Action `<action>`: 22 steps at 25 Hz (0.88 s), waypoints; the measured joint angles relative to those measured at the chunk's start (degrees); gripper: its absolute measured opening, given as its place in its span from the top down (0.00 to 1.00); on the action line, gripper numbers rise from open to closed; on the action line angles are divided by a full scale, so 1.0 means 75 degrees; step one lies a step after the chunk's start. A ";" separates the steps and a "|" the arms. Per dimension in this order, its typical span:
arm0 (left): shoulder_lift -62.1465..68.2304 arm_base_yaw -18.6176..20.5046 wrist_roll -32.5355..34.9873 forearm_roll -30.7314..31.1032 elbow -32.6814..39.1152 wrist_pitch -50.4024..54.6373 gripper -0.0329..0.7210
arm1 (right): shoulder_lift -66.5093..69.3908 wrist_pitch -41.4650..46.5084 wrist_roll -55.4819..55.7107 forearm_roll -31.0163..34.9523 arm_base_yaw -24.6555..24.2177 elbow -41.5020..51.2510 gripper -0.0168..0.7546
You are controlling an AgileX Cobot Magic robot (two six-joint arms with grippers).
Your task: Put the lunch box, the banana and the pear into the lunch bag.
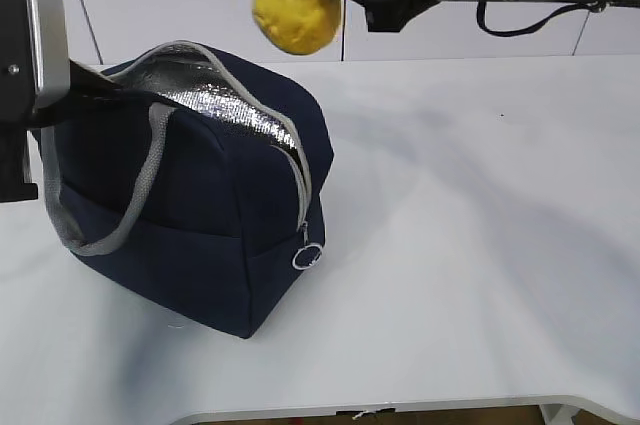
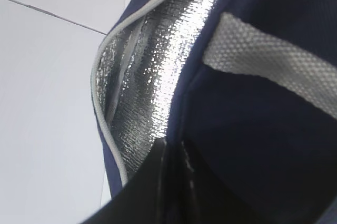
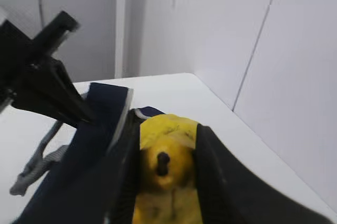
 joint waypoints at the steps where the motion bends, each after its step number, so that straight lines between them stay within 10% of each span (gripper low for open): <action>1: 0.0000 0.0000 0.0000 0.0000 0.0000 0.0000 0.97 | 0.0000 0.0206 0.0011 -0.0046 0.0000 0.0000 0.63; 22: 0.0000 0.0000 0.0000 -0.0030 0.0000 -0.0004 0.97 | 0.0915 -0.0217 -0.0234 -0.0215 0.1308 -0.0804 0.63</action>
